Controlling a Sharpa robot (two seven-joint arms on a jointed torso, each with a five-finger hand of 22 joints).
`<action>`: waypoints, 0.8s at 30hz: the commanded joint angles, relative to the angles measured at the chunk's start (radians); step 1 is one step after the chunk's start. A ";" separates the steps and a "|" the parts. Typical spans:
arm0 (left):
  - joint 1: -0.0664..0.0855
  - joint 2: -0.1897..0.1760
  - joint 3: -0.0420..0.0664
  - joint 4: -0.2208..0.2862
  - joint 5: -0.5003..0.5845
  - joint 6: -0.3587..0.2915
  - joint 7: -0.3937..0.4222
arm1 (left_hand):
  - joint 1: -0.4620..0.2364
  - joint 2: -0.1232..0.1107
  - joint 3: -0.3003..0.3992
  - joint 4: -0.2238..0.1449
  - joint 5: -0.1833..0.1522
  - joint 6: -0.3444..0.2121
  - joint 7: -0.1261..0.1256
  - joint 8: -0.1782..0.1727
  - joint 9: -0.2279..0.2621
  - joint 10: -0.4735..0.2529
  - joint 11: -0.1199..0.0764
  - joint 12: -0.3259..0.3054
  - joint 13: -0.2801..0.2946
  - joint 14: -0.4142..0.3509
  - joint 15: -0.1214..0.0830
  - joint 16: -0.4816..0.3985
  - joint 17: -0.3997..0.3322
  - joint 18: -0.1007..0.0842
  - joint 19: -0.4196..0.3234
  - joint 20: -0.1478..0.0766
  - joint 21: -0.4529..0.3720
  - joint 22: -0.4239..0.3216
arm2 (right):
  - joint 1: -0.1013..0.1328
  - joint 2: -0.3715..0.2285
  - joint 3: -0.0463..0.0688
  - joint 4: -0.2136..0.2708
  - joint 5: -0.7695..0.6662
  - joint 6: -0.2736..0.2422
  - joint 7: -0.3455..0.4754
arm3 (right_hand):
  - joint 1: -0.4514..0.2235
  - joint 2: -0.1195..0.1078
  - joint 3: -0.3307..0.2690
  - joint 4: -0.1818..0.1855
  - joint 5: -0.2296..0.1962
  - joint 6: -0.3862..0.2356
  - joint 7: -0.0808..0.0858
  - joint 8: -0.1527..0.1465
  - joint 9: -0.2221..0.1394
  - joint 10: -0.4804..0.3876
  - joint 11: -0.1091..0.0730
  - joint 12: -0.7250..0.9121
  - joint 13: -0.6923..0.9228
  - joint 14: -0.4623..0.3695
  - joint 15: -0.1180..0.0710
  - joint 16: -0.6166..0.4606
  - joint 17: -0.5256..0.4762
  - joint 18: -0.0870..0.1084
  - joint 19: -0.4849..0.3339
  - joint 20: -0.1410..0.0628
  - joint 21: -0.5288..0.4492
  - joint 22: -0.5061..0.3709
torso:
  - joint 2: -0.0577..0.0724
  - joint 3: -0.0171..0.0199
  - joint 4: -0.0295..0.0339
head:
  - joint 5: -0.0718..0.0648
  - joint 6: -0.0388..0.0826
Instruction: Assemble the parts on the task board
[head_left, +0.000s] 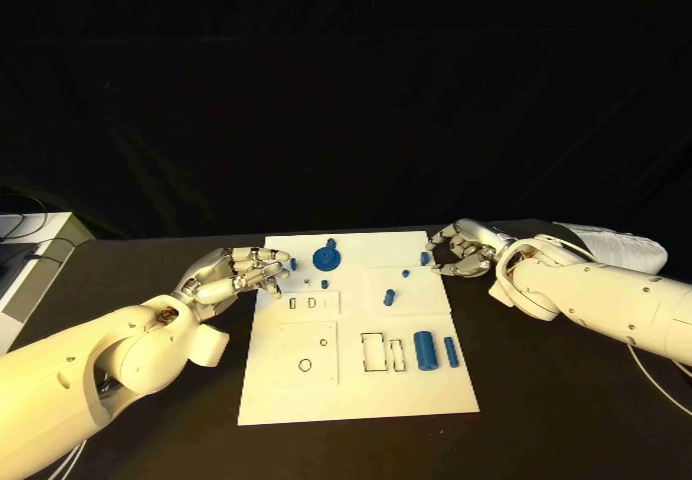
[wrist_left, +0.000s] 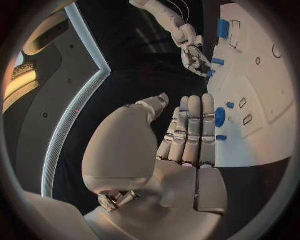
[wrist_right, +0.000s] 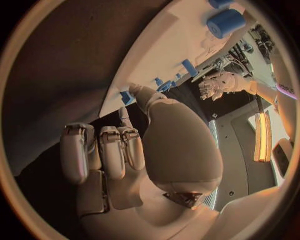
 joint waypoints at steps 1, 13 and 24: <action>-0.001 0.001 0.001 0.001 0.001 0.018 0.015 | -0.007 0.003 0.000 -0.006 0.003 0.007 -0.003 -0.001 0.001 -0.003 0.000 0.006 0.003 0.011 -0.002 0.011 0.003 0.006 0.004 -0.003 0.008 0.003 | -0.004 0.006 0.000 -0.005 -0.048 0.015 -0.007 | 0.001 0.011 -0.008 0.001 0.000 -0.006 0.002 -0.004 -0.001 0.105 0.003 0.002 0.263 0.104 0.010 0.004 0.263 -0.003 0.023 0.004 0.002 0.155 | 0.001 0.0025 0.0002 | 0.002 -0.004; -0.002 0.000 0.001 -0.001 0.000 0.017 0.011 | -0.010 0.004 0.000 -0.009 0.003 0.005 0.001 -0.004 0.001 -0.034 0.005 0.006 0.007 0.019 0.000 0.031 0.010 0.005 0.010 -0.005 0.021 0.008 | -0.006 0.017 0.001 -0.010 -0.031 -0.040 -0.013 | -0.006 0.029 -0.020 0.013 0.020 0.002 0.005 -0.002 0.001 0.105 0.006 0.002 0.263 0.104 0.015 0.004 0.263 -0.006 0.030 0.010 0.012 0.164 | 0.000 0.0016 -0.0010 | 0.008 -0.012; -0.002 -0.001 0.001 -0.001 0.000 0.017 0.007 | -0.011 0.004 0.001 -0.009 0.003 0.005 0.001 -0.004 0.001 -0.036 0.006 0.005 0.007 0.019 0.000 0.032 0.010 0.005 0.010 -0.005 0.022 0.009 | -0.006 0.032 0.001 -0.021 -0.024 -0.038 -0.020 | -0.013 0.042 -0.021 0.022 0.025 0.011 0.005 0.002 0.003 0.105 0.007 0.002 0.263 0.104 0.015 0.004 0.263 -0.006 0.030 0.011 0.011 0.164 | 0.000 0.0012 -0.0004 | 0.007 -0.013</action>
